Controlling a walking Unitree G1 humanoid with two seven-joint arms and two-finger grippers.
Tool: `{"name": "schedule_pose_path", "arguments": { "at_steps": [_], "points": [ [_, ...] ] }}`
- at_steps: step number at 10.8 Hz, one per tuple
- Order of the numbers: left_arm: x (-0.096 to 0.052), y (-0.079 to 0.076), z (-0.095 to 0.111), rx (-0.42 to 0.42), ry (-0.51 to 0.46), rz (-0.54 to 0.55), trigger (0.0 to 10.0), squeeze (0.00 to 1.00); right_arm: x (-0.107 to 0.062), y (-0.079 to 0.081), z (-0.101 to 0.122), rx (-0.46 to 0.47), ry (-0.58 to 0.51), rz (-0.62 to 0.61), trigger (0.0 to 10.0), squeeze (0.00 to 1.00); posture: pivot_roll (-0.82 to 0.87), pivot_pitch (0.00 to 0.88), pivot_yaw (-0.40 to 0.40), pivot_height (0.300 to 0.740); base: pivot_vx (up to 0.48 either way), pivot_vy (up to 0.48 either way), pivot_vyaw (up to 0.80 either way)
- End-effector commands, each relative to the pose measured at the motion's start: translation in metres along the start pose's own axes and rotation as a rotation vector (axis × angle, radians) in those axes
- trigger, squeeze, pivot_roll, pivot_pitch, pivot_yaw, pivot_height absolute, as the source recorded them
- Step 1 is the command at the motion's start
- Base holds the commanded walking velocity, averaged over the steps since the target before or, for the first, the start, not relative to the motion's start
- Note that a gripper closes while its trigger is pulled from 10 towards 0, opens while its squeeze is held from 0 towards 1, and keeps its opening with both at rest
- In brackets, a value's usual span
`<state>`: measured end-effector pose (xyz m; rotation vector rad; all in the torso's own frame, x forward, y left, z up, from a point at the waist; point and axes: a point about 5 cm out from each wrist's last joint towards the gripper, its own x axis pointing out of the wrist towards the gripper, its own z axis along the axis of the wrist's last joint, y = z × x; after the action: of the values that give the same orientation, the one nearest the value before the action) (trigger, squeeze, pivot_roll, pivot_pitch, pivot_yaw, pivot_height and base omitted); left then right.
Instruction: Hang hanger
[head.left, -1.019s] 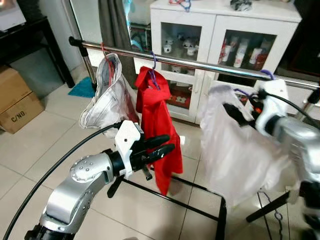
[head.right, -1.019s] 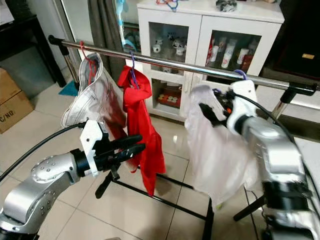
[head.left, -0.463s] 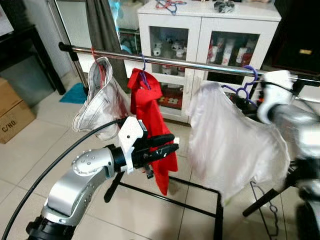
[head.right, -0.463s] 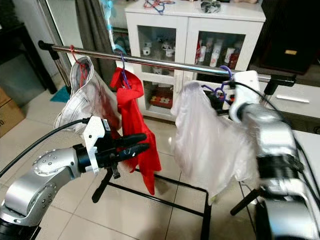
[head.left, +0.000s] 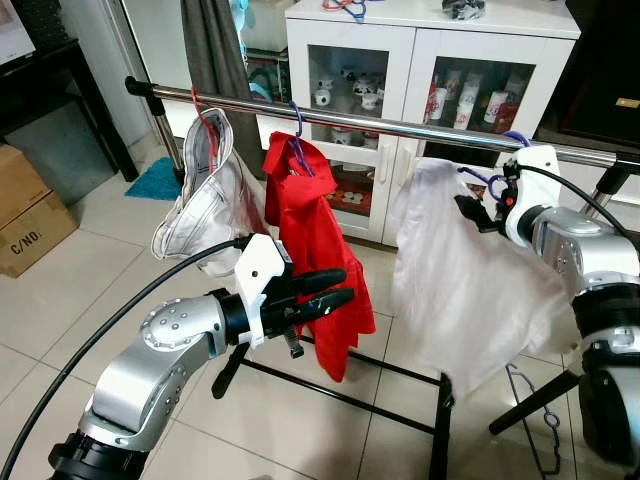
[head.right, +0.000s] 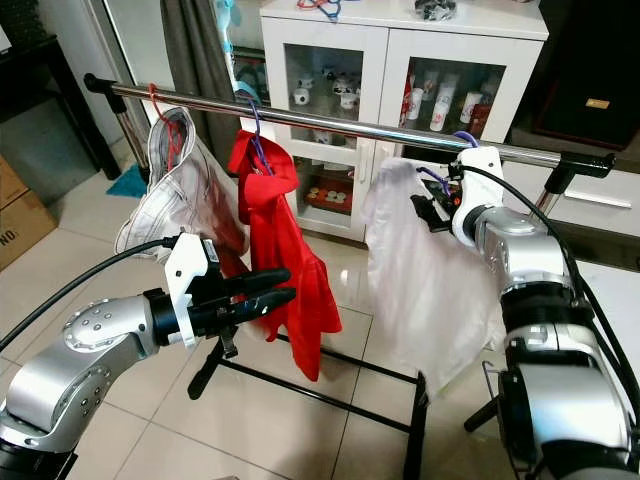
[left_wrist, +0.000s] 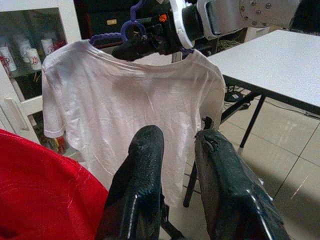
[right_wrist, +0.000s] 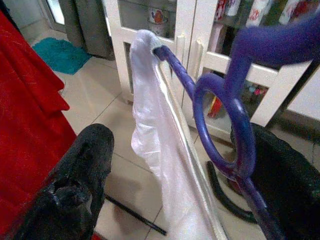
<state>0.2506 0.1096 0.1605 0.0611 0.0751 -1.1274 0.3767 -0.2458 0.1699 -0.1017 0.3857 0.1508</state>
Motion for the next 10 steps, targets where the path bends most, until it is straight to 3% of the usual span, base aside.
{"name": "schedule_pose_path", "arguments": {
  "at_steps": [1, 10],
  "points": [
    [-0.0021, 0.0005, 0.0008, 0.002, 0.0, -0.004, 10.0, 0.0, -0.0009, -0.0042, 0.0102, 0.011, -0.035, 0.007, 0.0, 0.0, 0.0, 0.0, 0.047, 0.74, 0.0, 0.0, 0.0],
    [0.0007, -0.0018, -0.0009, 0.007, -0.001, -0.02, 10.0, 0.0, 0.0008, -0.0137, 0.01, 0.018, -0.025, 0.009, 0.0, 0.0, -0.01, 0.0, 0.047, 0.74, 0.0, 0.0, 0.0]
  ]
}}
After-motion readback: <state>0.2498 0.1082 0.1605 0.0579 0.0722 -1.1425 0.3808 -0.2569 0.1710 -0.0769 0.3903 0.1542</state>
